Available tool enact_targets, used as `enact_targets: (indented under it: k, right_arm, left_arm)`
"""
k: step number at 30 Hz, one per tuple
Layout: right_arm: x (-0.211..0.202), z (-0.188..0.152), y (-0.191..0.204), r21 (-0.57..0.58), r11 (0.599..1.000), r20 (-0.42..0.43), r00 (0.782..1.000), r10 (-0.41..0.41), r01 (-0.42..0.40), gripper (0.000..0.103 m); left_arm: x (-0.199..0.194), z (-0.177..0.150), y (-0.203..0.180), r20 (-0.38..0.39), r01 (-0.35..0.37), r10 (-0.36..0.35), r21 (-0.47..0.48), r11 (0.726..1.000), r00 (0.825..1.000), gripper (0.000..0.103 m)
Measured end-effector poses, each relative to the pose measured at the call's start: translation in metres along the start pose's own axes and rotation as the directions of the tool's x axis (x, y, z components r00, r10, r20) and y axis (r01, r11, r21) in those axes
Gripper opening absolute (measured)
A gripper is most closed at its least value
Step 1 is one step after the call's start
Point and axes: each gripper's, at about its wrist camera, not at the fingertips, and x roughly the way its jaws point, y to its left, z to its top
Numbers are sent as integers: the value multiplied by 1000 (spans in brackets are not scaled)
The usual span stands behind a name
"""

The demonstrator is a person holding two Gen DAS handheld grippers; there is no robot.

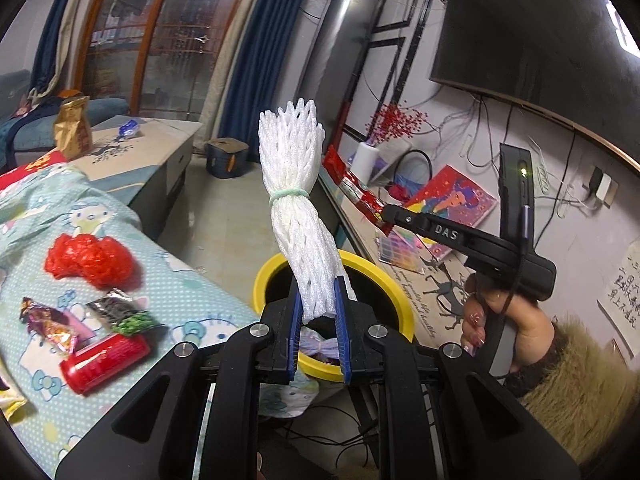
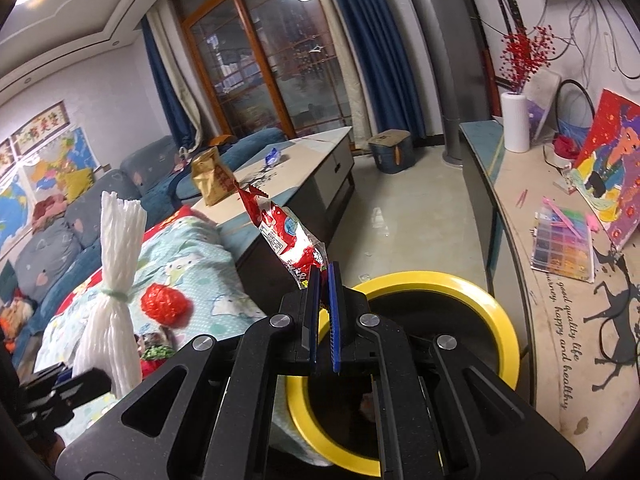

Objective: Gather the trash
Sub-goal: 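Carry the foam net and red wrapper over the yellow bin with both tools, then open both tools to drop the foam net and red wrapper into the bin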

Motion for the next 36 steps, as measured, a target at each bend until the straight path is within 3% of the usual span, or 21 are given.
enact_targets:
  k: [22,36]
  right_arm:
    - [14,-6,-62,104,987,-44,992,-117,121,2]
    - [23,-13,-84,152,977,-81,987,-137,148,2]
  left_arm:
    - [60,-14,-26,-101,50,-43,68,996,994,15]
    - [93,-24,-29,-154,46,-34,73,996,987,15]
